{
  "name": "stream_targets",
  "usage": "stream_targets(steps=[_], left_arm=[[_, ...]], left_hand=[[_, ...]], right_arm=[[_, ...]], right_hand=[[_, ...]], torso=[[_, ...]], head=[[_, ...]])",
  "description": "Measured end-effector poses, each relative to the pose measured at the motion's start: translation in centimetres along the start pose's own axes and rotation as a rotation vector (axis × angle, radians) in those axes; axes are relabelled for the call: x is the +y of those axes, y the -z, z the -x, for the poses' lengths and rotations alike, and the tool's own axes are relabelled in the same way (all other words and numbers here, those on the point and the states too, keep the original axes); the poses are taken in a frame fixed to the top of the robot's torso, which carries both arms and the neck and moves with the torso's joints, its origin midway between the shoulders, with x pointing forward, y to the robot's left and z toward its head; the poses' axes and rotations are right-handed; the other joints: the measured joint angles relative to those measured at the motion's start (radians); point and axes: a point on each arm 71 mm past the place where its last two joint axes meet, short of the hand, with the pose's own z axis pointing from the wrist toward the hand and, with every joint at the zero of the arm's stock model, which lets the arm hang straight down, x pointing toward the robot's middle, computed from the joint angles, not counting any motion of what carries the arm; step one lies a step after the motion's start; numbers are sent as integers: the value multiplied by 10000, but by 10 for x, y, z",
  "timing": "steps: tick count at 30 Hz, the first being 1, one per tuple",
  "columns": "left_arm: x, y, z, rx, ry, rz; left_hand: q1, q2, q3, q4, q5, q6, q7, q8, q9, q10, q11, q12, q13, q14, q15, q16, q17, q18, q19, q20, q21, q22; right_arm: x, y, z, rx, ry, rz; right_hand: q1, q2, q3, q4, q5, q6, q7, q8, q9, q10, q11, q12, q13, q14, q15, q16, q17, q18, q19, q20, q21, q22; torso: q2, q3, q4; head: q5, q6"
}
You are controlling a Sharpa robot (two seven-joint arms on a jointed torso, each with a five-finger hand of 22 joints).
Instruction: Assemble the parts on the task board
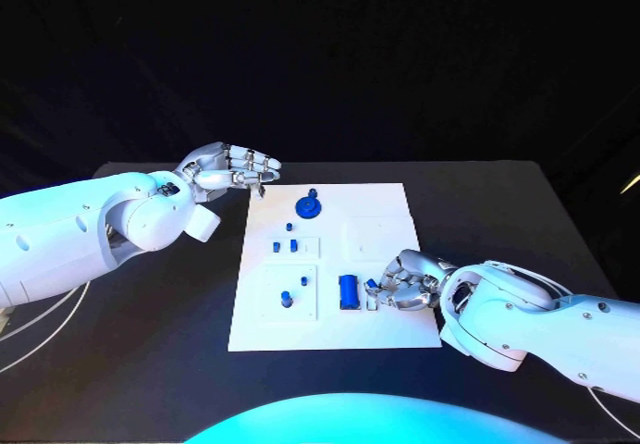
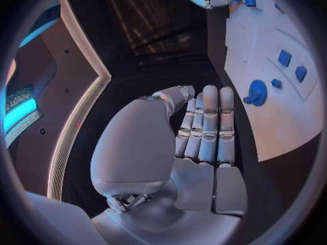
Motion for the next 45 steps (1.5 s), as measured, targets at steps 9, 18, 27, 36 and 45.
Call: stream_targets(steps=[9, 18, 27, 36, 45], left_arm=[[0, 0, 1, -16, 26, 16], [0, 1, 1, -27, 43, 35], [0, 1, 1, -34, 53, 51], [1, 1, 1, -39, 61, 59], [1, 1, 1, -42, 68, 66]], left_hand=[[-78, 78, 43, 43, 0, 0, 0, 0, -9, 0, 0, 37, -10, 0, 0, 0, 7, 0, 0, 0, 0, -20], [-78, 78, 43, 43, 0, 0, 0, 0, -9, 1, 0, 37, -10, 0, 0, 0, 9, 0, 0, 0, 0, -20], [-78, 78, 43, 43, 0, 0, 0, 0, -9, 1, -1, 37, -10, 0, 0, 0, 8, 0, 0, 0, -42, -29], [-144, 143, 71, 71, 0, 0, 0, 38, -8, 1, -1, 37, -17, 0, 0, 0, 23, 0, 0, 0, -41, -46], [-144, 143, 71, 71, 0, 0, 0, 38, -8, 1, -1, 36, -17, 0, 0, 0, 22, 0, 0, 0, -41, -45]], right_arm=[[-2, -1, -3, 115, 216, -195], [0, -2, -4, 69, 395, -167], [2, -4, -4, 24, 478, -138], [2, -7, -5, 48, 548, -165], [3, -9, -5, 64, 592, -185]], right_hand=[[-41, 40, -1, 1, 4, -8, 8, 0, 0, 0, 0, 0, -1, 0, 0, 0, -1, 0, 0, 0, 0, -1], [-41, 40, -28, 28, 38, -13, 13, -1, -4, 0, 0, 1, -1, 0, 1, 0, -1, 0, 1, 1, 0, -2], [-155, 34, -79, 32, 38, -15, 15, -1, -6, 0, 0, 1, -2, 0, 1, 0, -2, 0, 0, 1, 0, -3], [-323, 64, -174, 19, 75, 22, -20, 0, -19, 0, 0, 1, -3, 0, 1, 0, -2, 0, 0, 1, 0, -4], [-583, -1, -366, 35, 78, 29, -25, 14, -37, 0, 0, 2, -3, 0, 1, 0, -2, 0, 0, 1, 1, -5]], torso=[[-5, 1, -2], [-5, 1, 1], [-5, 0, 2], [-5, -7, 2], [-5, -7, 2]], head=[[15, -31], [26, -35], [19, -58], [30, -64], [45, -63]])
